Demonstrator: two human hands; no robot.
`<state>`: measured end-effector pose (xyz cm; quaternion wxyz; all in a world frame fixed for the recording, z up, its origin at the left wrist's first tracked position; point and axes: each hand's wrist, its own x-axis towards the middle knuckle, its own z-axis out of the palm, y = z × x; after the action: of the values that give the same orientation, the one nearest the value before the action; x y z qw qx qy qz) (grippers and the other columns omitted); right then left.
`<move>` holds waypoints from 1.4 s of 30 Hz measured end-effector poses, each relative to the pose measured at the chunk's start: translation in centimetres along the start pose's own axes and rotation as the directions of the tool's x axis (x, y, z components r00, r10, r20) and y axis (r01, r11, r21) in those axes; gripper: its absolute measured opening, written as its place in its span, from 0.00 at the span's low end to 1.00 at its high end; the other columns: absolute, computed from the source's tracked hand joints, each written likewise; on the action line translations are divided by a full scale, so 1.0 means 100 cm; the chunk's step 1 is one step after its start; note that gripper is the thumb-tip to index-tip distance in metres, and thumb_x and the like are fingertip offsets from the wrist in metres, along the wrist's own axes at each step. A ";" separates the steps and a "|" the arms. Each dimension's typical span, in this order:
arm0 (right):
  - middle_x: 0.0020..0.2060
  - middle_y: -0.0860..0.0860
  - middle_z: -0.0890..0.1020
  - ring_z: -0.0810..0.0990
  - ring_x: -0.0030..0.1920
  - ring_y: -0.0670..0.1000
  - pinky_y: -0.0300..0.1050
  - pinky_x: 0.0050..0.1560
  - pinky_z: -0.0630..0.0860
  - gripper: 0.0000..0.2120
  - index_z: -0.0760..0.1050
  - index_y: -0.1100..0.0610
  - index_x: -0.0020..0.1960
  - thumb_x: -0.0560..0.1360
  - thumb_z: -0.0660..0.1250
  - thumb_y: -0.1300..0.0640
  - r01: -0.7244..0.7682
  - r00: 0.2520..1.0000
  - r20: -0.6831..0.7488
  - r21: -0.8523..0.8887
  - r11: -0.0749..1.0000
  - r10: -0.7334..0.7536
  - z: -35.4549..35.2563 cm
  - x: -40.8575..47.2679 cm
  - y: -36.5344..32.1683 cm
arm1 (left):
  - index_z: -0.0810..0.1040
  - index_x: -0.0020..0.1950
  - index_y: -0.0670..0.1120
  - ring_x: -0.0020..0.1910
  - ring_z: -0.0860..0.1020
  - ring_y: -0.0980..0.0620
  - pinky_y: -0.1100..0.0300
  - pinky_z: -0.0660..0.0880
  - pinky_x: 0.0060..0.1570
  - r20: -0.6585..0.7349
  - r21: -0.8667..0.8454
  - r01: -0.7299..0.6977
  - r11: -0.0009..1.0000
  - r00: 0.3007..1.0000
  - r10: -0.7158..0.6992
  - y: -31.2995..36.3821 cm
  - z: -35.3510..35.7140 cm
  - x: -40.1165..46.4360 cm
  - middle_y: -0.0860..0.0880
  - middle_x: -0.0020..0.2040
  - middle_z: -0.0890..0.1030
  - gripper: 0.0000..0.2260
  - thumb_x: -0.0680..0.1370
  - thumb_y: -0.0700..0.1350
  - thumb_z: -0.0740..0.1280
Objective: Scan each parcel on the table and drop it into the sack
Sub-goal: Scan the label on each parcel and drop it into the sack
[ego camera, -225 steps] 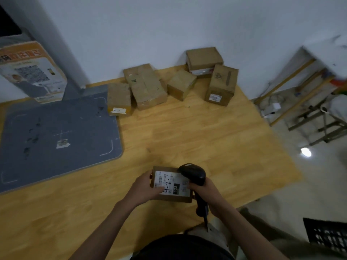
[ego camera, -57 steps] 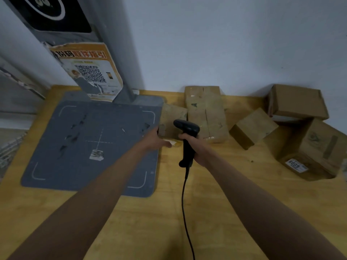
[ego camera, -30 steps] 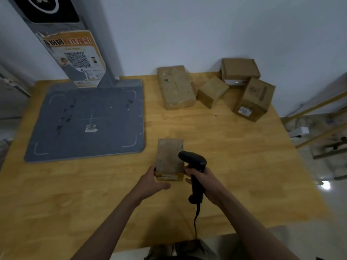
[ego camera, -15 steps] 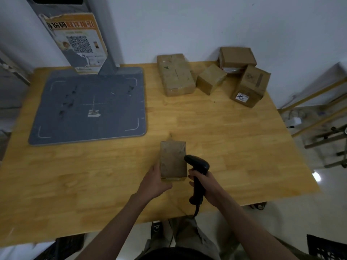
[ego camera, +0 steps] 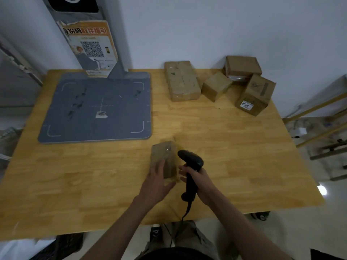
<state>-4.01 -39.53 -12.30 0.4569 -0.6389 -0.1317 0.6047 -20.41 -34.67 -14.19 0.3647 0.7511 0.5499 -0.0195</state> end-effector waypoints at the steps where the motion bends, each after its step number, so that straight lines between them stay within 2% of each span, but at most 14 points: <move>1: 0.46 0.55 0.84 0.82 0.50 0.55 0.54 0.57 0.78 0.06 0.81 0.60 0.52 0.77 0.71 0.59 0.005 1.000 -0.009 -0.051 0.999 -0.006 0.004 0.001 -0.003 | 0.48 0.80 0.52 0.68 0.71 0.43 0.51 0.75 0.60 -0.013 -0.045 0.019 0.999 1.000 -0.020 -0.006 -0.005 0.001 0.43 0.76 0.61 0.40 0.77 0.61 0.67; 4: 0.39 0.54 0.77 0.75 0.44 0.54 0.50 0.47 0.72 0.03 0.80 0.58 0.47 0.78 0.70 0.59 -0.037 0.999 -0.022 -0.086 0.996 0.035 0.012 0.005 -0.009 | 0.55 0.77 0.53 0.63 0.75 0.44 0.51 0.75 0.57 -0.018 -0.162 0.078 0.984 0.996 -0.082 -0.017 -0.020 0.007 0.45 0.69 0.70 0.33 0.77 0.59 0.67; 5: 0.42 0.56 0.79 0.77 0.46 0.55 0.51 0.49 0.73 0.03 0.80 0.58 0.48 0.78 0.70 0.59 -0.057 0.998 0.002 -0.075 0.996 0.057 0.014 0.006 -0.010 | 0.58 0.75 0.54 0.62 0.75 0.45 0.51 0.76 0.57 -0.031 -0.187 0.080 0.979 0.996 -0.088 -0.019 -0.024 0.008 0.46 0.67 0.72 0.30 0.78 0.57 0.67; 7: 0.53 0.59 0.82 0.81 0.57 0.57 0.55 0.60 0.76 0.06 0.80 0.59 0.52 0.77 0.71 0.58 -0.078 0.994 0.066 -0.062 0.995 0.082 0.019 0.009 -0.009 | 0.61 0.71 0.54 0.59 0.77 0.47 0.52 0.77 0.55 -0.096 -0.223 0.056 0.973 0.992 -0.079 -0.022 -0.028 0.008 0.48 0.63 0.73 0.25 0.78 0.53 0.68; 9: 0.58 0.58 0.83 0.82 0.60 0.57 0.55 0.64 0.76 0.07 0.80 0.60 0.54 0.78 0.71 0.58 -0.077 0.990 0.112 -0.056 0.995 0.083 0.025 0.009 -0.009 | 0.62 0.70 0.54 0.57 0.77 0.47 0.55 0.75 0.49 -0.145 -0.223 0.037 0.974 0.987 -0.070 -0.022 -0.030 0.004 0.48 0.61 0.71 0.22 0.79 0.49 0.67; 11: 0.57 0.58 0.84 0.84 0.56 0.56 0.52 0.61 0.79 0.06 0.79 0.60 0.52 0.78 0.72 0.59 -0.068 0.990 0.121 -0.052 0.996 0.074 0.029 0.005 -0.011 | 0.61 0.72 0.52 0.58 0.77 0.46 0.55 0.75 0.48 -0.135 -0.211 0.057 0.976 0.987 -0.087 -0.023 -0.028 0.001 0.48 0.63 0.69 0.25 0.78 0.52 0.68; 13: 0.54 0.58 0.85 0.85 0.55 0.55 0.51 0.58 0.81 0.07 0.78 0.61 0.50 0.77 0.73 0.58 -0.064 0.988 0.137 -0.018 0.998 0.066 0.029 -0.001 -0.009 | 0.58 0.75 0.50 0.62 0.75 0.45 0.54 0.75 0.53 -0.097 -0.214 0.102 0.972 0.987 -0.125 -0.023 -0.024 -0.003 0.47 0.67 0.68 0.34 0.76 0.58 0.70; 16: 0.56 0.57 0.85 0.84 0.58 0.55 0.54 0.62 0.79 0.10 0.78 0.62 0.52 0.77 0.73 0.57 -0.071 0.978 0.196 0.023 0.997 0.065 0.026 -0.011 -0.002 | 0.55 0.78 0.48 0.65 0.73 0.44 0.55 0.73 0.56 -0.041 -0.212 0.136 0.968 0.988 -0.148 -0.022 -0.018 -0.007 0.46 0.69 0.67 0.41 0.73 0.60 0.73; 19: 0.56 0.57 0.85 0.84 0.60 0.55 0.55 0.65 0.77 0.11 0.77 0.63 0.54 0.77 0.72 0.58 -0.088 0.975 0.211 0.070 0.994 0.072 0.025 -0.014 0.001 | 0.55 0.77 0.48 0.63 0.74 0.44 0.56 0.74 0.54 -0.032 -0.172 0.134 0.976 0.989 -0.142 -0.022 -0.018 -0.007 0.45 0.68 0.67 0.42 0.72 0.59 0.74; 23: 0.56 0.57 0.86 0.83 0.60 0.55 0.53 0.63 0.78 0.10 0.77 0.64 0.55 0.78 0.71 0.59 -0.092 0.980 0.181 0.069 0.993 0.079 0.026 -0.015 -0.002 | 0.55 0.78 0.49 0.61 0.74 0.43 0.55 0.75 0.54 -0.009 -0.119 0.134 0.984 0.991 -0.136 -0.027 -0.023 -0.002 0.44 0.66 0.68 0.43 0.71 0.60 0.73; 27: 0.53 0.60 0.86 0.85 0.52 0.60 0.56 0.61 0.79 0.09 0.78 0.64 0.56 0.78 0.70 0.60 -0.050 0.988 0.149 0.074 0.996 0.039 0.016 -0.024 -0.006 | 0.57 0.79 0.49 0.63 0.73 0.45 0.55 0.74 0.56 0.035 -0.121 0.151 0.981 0.988 -0.147 -0.037 -0.028 0.001 0.44 0.67 0.70 0.45 0.69 0.62 0.75; 31: 0.44 0.60 0.84 0.79 0.37 0.55 0.50 0.46 0.79 0.10 0.77 0.63 0.59 0.79 0.69 0.61 -0.041 0.996 0.078 0.070 0.997 0.036 -0.003 -0.029 -0.009 | 0.58 0.79 0.50 0.66 0.73 0.46 0.52 0.75 0.60 0.075 -0.191 0.188 0.964 0.981 -0.176 -0.049 -0.029 0.001 0.45 0.70 0.71 0.48 0.67 0.64 0.76; 36: 0.39 0.58 0.82 0.77 0.32 0.54 0.49 0.37 0.77 0.11 0.75 0.64 0.59 0.79 0.69 0.61 -0.090 0.994 0.067 -0.008 0.996 0.090 -0.023 -0.037 -0.007 | 0.58 0.79 0.49 0.67 0.72 0.46 0.49 0.74 0.63 0.095 -0.270 0.210 0.940 0.977 -0.192 -0.056 -0.027 -0.004 0.45 0.71 0.72 0.48 0.66 0.65 0.76; 42: 0.38 0.59 0.81 0.75 0.31 0.53 0.48 0.35 0.75 0.12 0.76 0.62 0.62 0.79 0.68 0.62 -0.170 0.977 0.123 -0.044 0.984 0.174 -0.023 -0.049 0.000 | 0.59 0.79 0.48 0.66 0.74 0.46 0.52 0.74 0.61 0.091 -0.305 0.205 0.930 0.978 -0.186 -0.054 -0.024 -0.007 0.46 0.70 0.73 0.48 0.66 0.65 0.76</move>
<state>-3.14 -44.05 -9.39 0.3830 -0.6157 -0.1146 0.6791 -26.13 -33.13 -14.96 0.4917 0.6243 0.6070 0.0089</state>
